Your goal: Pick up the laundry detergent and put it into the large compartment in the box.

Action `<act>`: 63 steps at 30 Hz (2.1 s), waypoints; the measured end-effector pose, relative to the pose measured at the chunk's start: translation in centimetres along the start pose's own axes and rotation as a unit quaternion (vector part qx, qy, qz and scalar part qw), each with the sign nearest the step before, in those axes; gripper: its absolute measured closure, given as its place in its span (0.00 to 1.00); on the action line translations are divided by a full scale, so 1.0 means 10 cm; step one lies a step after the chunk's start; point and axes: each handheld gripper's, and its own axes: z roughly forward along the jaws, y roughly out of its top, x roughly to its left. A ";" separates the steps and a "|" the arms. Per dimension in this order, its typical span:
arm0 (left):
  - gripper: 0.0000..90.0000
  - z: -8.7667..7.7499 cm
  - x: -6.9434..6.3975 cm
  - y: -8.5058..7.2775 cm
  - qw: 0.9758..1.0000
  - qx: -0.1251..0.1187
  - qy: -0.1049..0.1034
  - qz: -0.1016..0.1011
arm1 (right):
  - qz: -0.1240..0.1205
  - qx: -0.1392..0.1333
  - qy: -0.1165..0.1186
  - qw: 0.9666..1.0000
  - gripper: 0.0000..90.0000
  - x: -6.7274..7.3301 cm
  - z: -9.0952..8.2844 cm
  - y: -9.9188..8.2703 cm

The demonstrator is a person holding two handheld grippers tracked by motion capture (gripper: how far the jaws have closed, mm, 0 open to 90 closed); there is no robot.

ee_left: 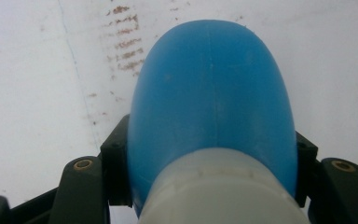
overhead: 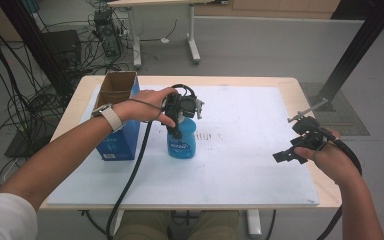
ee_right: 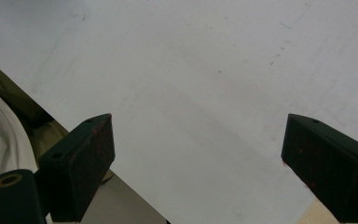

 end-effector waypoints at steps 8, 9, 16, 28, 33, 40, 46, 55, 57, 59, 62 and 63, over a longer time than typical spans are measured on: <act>0.42 -0.14 -0.02 -0.03 1.000 -0.003 -0.005 -0.025 | -0.003 -0.002 -0.001 1.000 0.11 0.02 -0.01 0.02; 0.42 -0.16 -0.03 -0.03 1.000 -0.001 -0.005 -0.030 | -0.003 -0.002 -0.001 1.000 0.11 0.02 0.00 0.02; 0.42 -0.28 -0.07 -0.02 0.999 0.007 0.001 -0.052 | -0.008 -0.003 -0.001 1.000 0.11 0.04 0.00 0.05; 0.42 -0.50 -0.11 -0.05 0.993 0.008 0.009 -0.117 | -0.008 -0.009 0.000 1.000 0.11 0.05 0.00 0.02; 0.42 -0.62 -0.14 -0.03 0.988 0.015 0.018 -0.152 | -0.009 -0.008 0.000 1.000 0.11 0.05 0.02 0.02; 0.42 -0.87 -0.17 -0.05 0.978 0.012 0.034 -0.204 | -0.008 -0.007 0.003 1.000 0.11 0.05 0.01 0.02; 0.42 -1.02 -0.19 -0.04 0.972 0.017 0.045 -0.230 | -0.009 -0.007 0.000 1.000 0.11 0.06 0.00 0.03; 0.42 -1.23 -0.28 -0.04 0.962 0.014 0.068 -0.264 | -0.012 -0.015 -0.005 1.000 0.11 0.08 -0.02 0.03; 0.42 -1.28 -0.29 -0.05 0.959 0.014 0.068 -0.275 | -0.014 -0.011 -0.005 1.000 0.11 0.08 0.00 0.04; 0.42 -1.35 -0.28 -0.06 0.956 0.013 0.065 -0.285 | -0.016 -0.010 -0.004 1.000 0.11 0.09 0.00 0.05; 0.42 -1.45 -0.28 -0.07 0.951 0.010 0.064 -0.303 | -0.019 -0.011 -0.004 1.000 0.11 0.10 0.00 0.06; 0.42 -1.48 -0.28 -0.07 0.948 0.011 0.065 -0.310 | -0.021 -0.011 -0.003 1.000 0.11 0.10 0.00 0.07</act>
